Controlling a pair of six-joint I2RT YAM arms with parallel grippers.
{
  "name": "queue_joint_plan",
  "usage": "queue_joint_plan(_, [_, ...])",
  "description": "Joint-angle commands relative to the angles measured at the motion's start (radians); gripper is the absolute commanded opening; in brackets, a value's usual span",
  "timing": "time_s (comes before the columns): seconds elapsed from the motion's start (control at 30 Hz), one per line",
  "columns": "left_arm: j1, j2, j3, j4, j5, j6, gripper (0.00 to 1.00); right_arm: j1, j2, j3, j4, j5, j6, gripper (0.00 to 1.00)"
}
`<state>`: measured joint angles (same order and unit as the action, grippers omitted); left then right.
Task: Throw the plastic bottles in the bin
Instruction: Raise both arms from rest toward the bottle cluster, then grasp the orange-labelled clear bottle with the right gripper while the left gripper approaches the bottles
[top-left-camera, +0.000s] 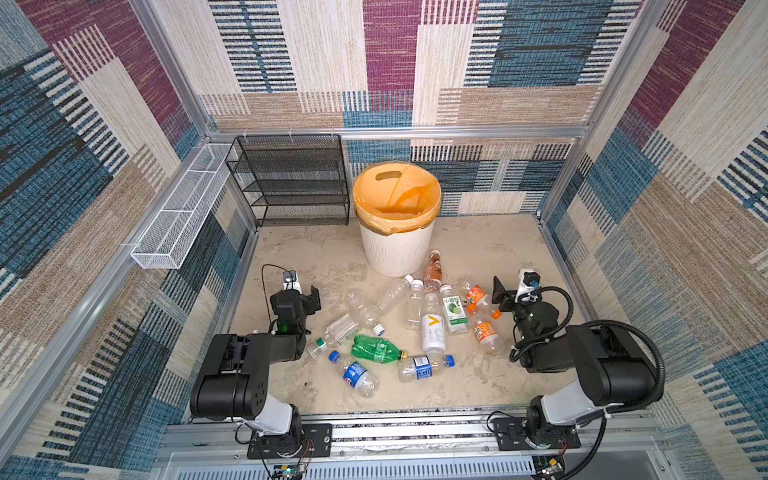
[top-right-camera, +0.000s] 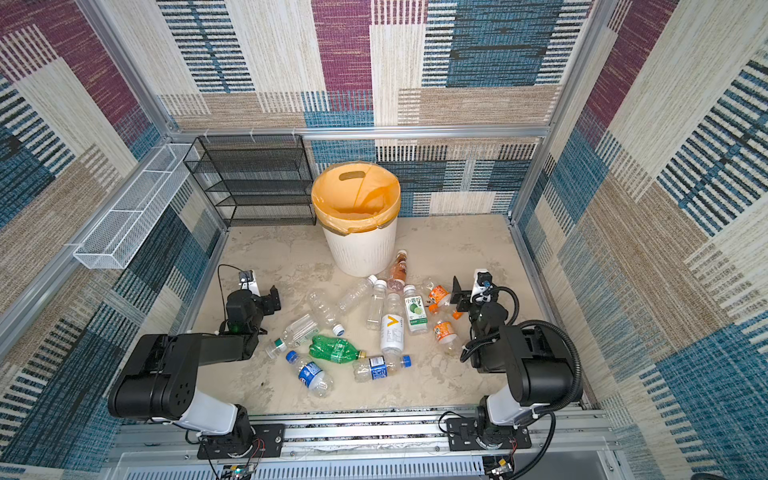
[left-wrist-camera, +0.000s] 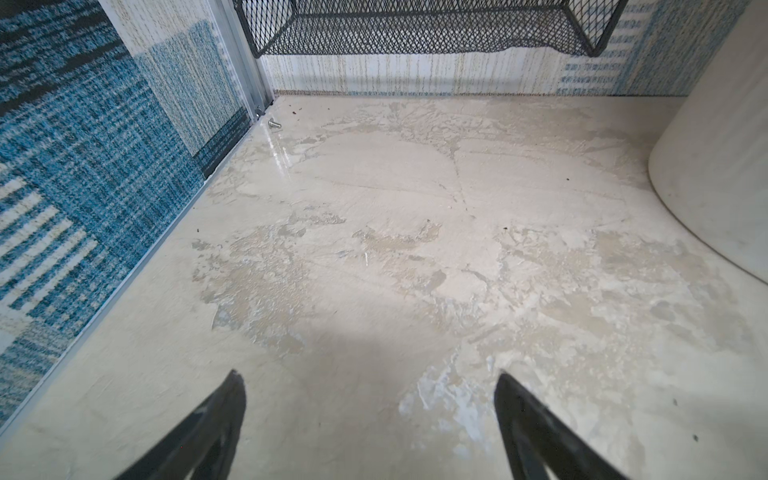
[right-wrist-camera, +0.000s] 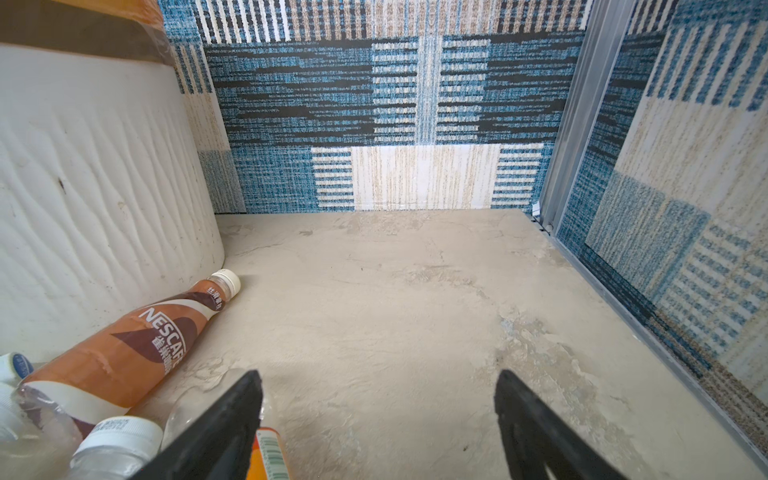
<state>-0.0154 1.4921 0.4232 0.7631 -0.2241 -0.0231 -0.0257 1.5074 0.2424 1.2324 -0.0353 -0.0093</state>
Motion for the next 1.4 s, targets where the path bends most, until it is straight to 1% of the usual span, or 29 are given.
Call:
queue_joint_plan(0.0, [-0.003, -0.082, 0.079, -0.178, -0.039, -0.004, 0.88, -0.001, -0.073, 0.091, -0.212, 0.054, 0.023, 0.85])
queue_joint_plan(0.03, [-0.009, -0.105, 0.098, -0.222, -0.087, -0.015, 0.87, -0.002, -0.096, 0.125, -0.278, 0.055, 0.021, 0.85])
queue_joint_plan(0.1, [-0.020, -0.171, 0.119, -0.286, -0.136, -0.050, 0.87, -0.001, -0.135, 0.208, -0.441, 0.057, 0.029, 0.84])
queue_joint_plan(0.17, [-0.023, -0.231, 0.146, -0.353, -0.150, -0.109, 0.86, -0.001, -0.159, 0.292, -0.607, 0.059, 0.056, 0.84])
queue_joint_plan(0.23, [-0.024, -0.279, 0.210, -0.479, -0.139, -0.179, 0.85, -0.001, -0.177, 0.362, -0.759, 0.038, 0.069, 0.86])
queue_joint_plan(0.27, [-0.024, -0.296, 0.246, -0.548, -0.117, -0.210, 0.85, -0.001, -0.179, 0.397, -0.835, 0.028, 0.076, 0.86])
queue_joint_plan(0.33, [-0.029, -0.316, 0.330, -0.703, -0.057, -0.278, 0.83, 0.000, -0.169, 0.467, -0.991, -0.041, 0.105, 0.86])
queue_joint_plan(0.37, [-0.030, -0.321, 0.366, -0.770, -0.012, -0.307, 0.82, 0.000, -0.162, 0.493, -1.052, -0.090, 0.113, 0.86])
queue_joint_plan(0.43, [-0.035, -0.323, 0.431, -0.884, 0.117, -0.344, 0.81, 0.001, -0.152, 0.523, -1.155, -0.190, 0.114, 0.86])
queue_joint_plan(0.5, [-0.048, -0.316, 0.501, -1.016, 0.214, -0.306, 0.80, 0.003, -0.141, 0.549, -1.253, -0.238, 0.086, 0.87])
queue_joint_plan(0.63, [-0.057, -0.313, 0.591, -1.220, 0.303, -0.207, 0.80, 0.018, -0.127, 0.588, -1.384, -0.270, 0.037, 0.87])
queue_joint_plan(0.7, [-0.058, -0.323, 0.597, -1.249, 0.377, -0.172, 0.80, 0.031, -0.105, 0.601, -1.415, -0.280, 0.021, 0.87])
queue_joint_plan(0.8, [-0.063, -0.335, 0.563, -1.232, 0.443, -0.142, 0.80, 0.074, -0.040, 0.645, -1.485, -0.258, -0.017, 0.86])
queue_joint_plan(0.9, [-0.063, -0.334, 0.540, -1.208, 0.464, -0.143, 0.80, 0.120, 0.024, 0.685, -1.541, -0.192, -0.048, 0.85])
queue_joint_plan(0.97, [-0.063, -0.332, 0.540, -1.199, 0.486, -0.155, 0.80, 0.130, 0.047, 0.692, -1.551, -0.164, -0.059, 0.85])
queue_joint_plan(1.17, [-0.063, -0.339, 0.528, -1.175, 0.512, -0.167, 0.80, 0.142, 0.100, 0.706, -1.559, -0.122, -0.095, 0.85])
queue_joint_plan(1.27, [-0.063, -0.330, 0.528, -1.174, 0.526, -0.167, 0.80, 0.151, 0.142, 0.718, -1.563, -0.085, -0.108, 0.83])
queue_joint_plan(1.37, [-0.063, -0.321, 0.532, -1.176, 0.528, -0.166, 0.80, 0.155, 0.175, 0.724, -1.550, -0.060, -0.107, 0.76])
